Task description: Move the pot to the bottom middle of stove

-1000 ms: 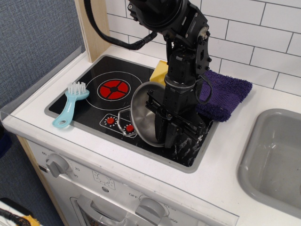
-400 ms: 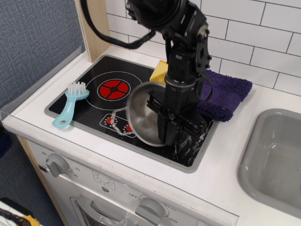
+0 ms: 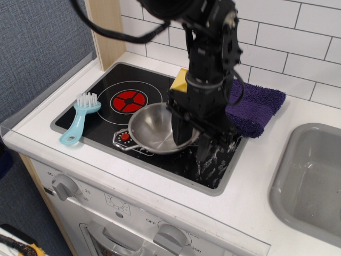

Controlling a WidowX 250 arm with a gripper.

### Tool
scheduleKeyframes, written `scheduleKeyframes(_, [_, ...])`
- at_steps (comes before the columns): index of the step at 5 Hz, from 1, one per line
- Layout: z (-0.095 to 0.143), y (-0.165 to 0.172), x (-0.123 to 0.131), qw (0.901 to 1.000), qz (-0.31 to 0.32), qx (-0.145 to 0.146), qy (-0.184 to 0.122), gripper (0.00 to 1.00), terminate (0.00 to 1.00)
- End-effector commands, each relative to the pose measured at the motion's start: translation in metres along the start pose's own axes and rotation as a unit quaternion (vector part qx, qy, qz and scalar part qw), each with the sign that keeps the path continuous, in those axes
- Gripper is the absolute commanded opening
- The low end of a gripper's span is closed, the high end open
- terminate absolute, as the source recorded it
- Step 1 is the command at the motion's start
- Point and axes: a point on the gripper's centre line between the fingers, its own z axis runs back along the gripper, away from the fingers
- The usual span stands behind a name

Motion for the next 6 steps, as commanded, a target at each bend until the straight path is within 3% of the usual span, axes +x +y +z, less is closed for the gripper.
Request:
scheduleKeyframes(1, [-0.007,0.013,0.002,0.9993,-0.012,0.034,0.013,1.0,0.0])
scheduleKeyframes(3, [-0.036,0.032,-0.006,0.998,0.012,0.038,0.05,1.0,0.0])
scheduleKeyframes(4, [-0.032,0.03,-0.004,0.9982,0.005,0.04,0.045,0.0,0.0])
scheduleKeyframes(5, [-0.023,0.026,-0.003,0.9987,-0.003,0.042,0.029,0.0,0.0])
scheduleKeyframes(6, [0.013,0.021,-0.004,0.9988,-0.003,0.046,-0.016,0.0,0.0])
